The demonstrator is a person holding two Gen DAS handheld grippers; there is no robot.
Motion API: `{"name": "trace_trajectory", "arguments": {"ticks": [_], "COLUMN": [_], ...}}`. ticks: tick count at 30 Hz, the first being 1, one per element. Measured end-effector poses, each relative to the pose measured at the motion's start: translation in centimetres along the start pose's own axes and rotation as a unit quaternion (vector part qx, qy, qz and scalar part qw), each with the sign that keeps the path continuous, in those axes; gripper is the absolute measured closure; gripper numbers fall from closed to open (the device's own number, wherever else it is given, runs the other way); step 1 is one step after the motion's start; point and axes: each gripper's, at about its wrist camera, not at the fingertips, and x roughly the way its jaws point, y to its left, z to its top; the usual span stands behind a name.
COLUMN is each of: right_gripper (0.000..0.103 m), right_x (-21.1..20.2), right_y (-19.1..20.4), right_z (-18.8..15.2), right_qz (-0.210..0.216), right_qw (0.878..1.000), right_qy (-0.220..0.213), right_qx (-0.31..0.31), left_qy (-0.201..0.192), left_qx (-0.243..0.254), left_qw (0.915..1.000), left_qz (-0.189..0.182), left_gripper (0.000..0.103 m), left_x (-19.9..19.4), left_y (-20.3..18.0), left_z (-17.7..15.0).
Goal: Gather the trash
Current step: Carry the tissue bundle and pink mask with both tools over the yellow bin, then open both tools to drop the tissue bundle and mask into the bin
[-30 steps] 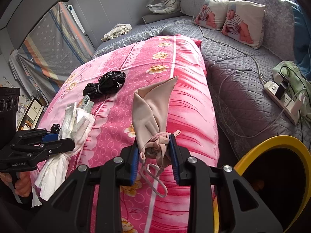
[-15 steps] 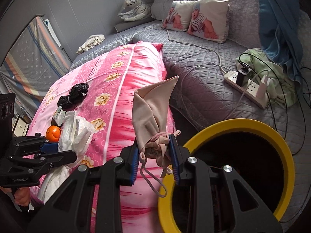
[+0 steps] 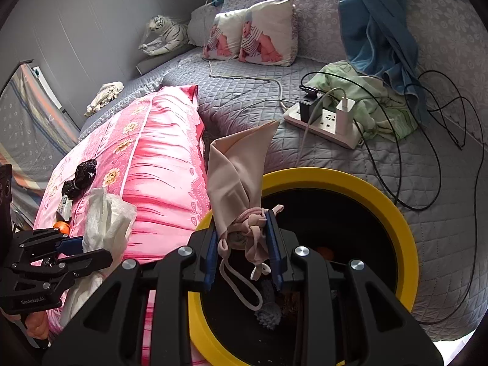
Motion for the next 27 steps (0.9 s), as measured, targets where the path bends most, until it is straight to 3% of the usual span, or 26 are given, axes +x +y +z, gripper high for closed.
{"name": "trace_trajectory", "arguments": {"ticks": [10,21,22,24,26,27], "right_gripper": [0.076,0.074,0.074,0.065,0.061,0.061], "right_x": [-0.7,0.4,0.5,0.5,0.4,0.4], "right_y": [-4.3,-6.2,-6.3,-6.6,-7.0,-7.3], "right_z": [-0.9,-1.5,-1.5,-1.6,-1.6,-1.6], "right_qz": [-0.061,-0.075,-0.078,-0.083,-0.088,-0.09], "right_qw": [0.997,0.995,0.994,0.993,0.992,0.992], "right_qy": [-0.002,0.014,0.014,0.012,0.009,0.009], "right_qx": [0.048,0.071,0.073,0.08,0.088,0.093], "left_qy": [0.008,0.046,0.047,0.047,0.04,0.037], "left_qx": [0.019,0.007,0.004,-0.005,-0.016,-0.021], "left_qw": [0.9994,0.9985,0.9986,0.9985,0.9989,0.9989], "left_qz": [-0.027,-0.028,-0.026,-0.027,-0.02,-0.02], "left_gripper": [0.074,0.073,0.07,0.055,0.032,0.03], "left_x": [3.3,7.3,7.4,7.5,7.3,7.3], "left_y": [-3.0,-3.8,-3.6,-3.0,-2.3,-2.1], "left_z": [1.8,2.4,2.4,2.3,2.2,2.2]}}
